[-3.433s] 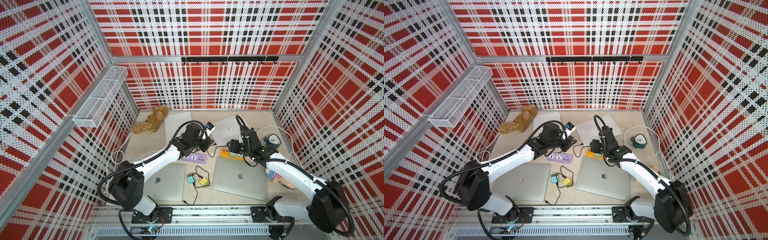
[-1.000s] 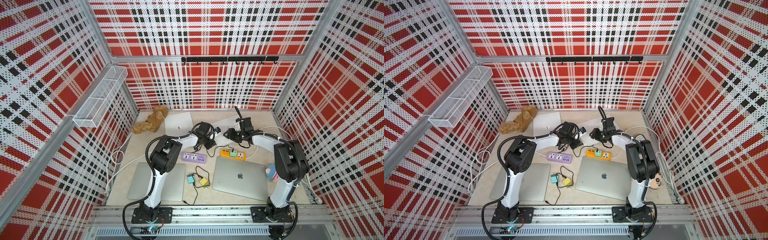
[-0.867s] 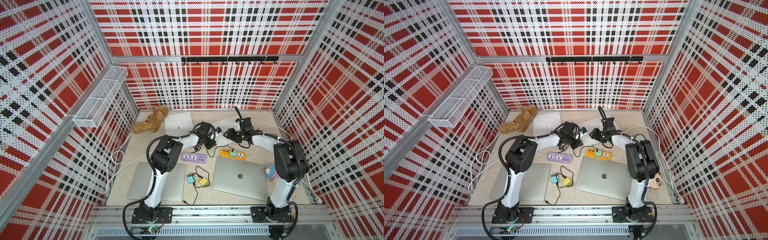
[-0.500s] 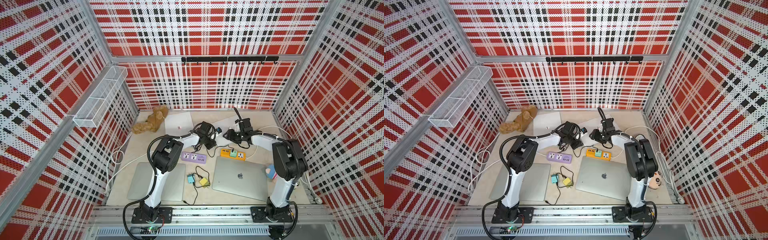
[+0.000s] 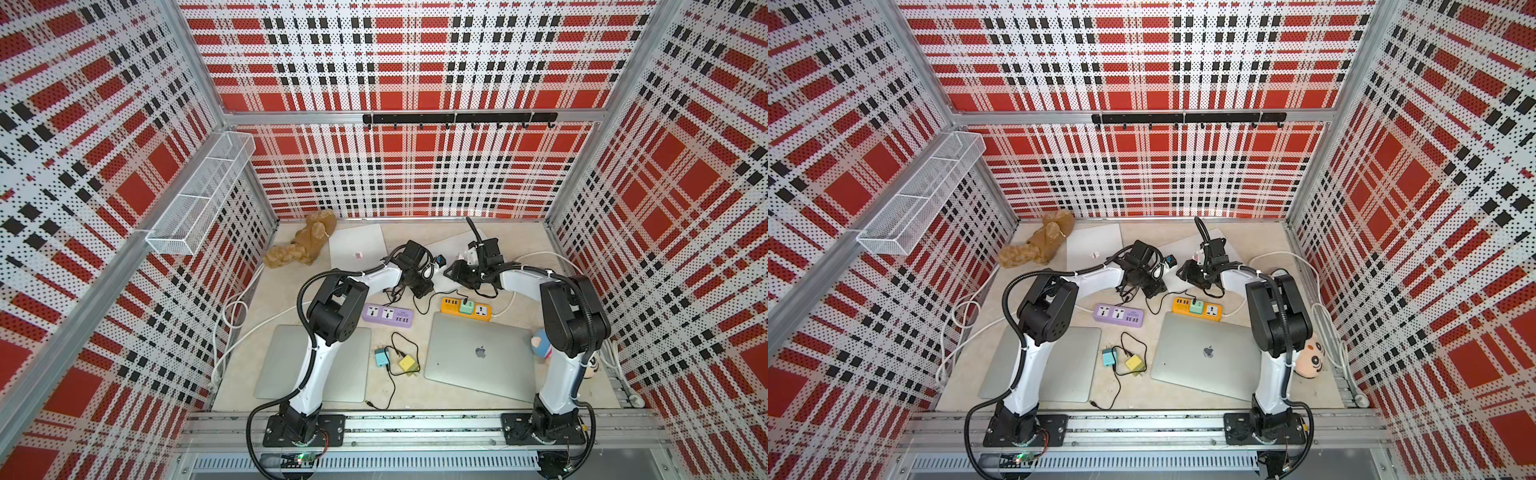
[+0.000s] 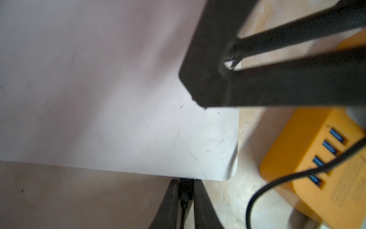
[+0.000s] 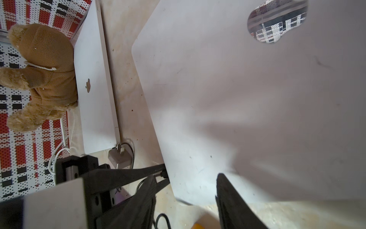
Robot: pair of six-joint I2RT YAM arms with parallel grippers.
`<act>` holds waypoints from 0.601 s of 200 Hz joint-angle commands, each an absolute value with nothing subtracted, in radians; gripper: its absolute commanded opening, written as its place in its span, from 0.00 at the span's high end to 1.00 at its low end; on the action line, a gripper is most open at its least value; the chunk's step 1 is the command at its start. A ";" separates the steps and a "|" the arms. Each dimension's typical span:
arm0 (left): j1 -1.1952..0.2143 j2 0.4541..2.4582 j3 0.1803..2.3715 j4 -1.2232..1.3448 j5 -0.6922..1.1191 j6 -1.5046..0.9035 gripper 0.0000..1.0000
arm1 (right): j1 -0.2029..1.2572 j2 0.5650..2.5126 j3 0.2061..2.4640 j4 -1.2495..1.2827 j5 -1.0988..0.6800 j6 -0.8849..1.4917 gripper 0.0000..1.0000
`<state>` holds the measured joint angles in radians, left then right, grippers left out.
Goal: Unplug the laptop charger
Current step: Remove the charging cable from the laptop.
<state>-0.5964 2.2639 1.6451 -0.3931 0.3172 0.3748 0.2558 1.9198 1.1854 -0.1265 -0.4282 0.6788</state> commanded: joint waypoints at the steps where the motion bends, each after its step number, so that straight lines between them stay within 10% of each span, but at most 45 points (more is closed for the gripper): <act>1: -0.600 2.306 1.661 -0.411 0.291 0.359 0.87 | 0.247 1.933 1.168 -0.086 -0.454 0.696 0.49; 120: -0.611 2.278 1.646 -0.417 0.181 0.396 0.91 | 0.244 1.975 1.120 -0.061 -0.465 0.742 0.49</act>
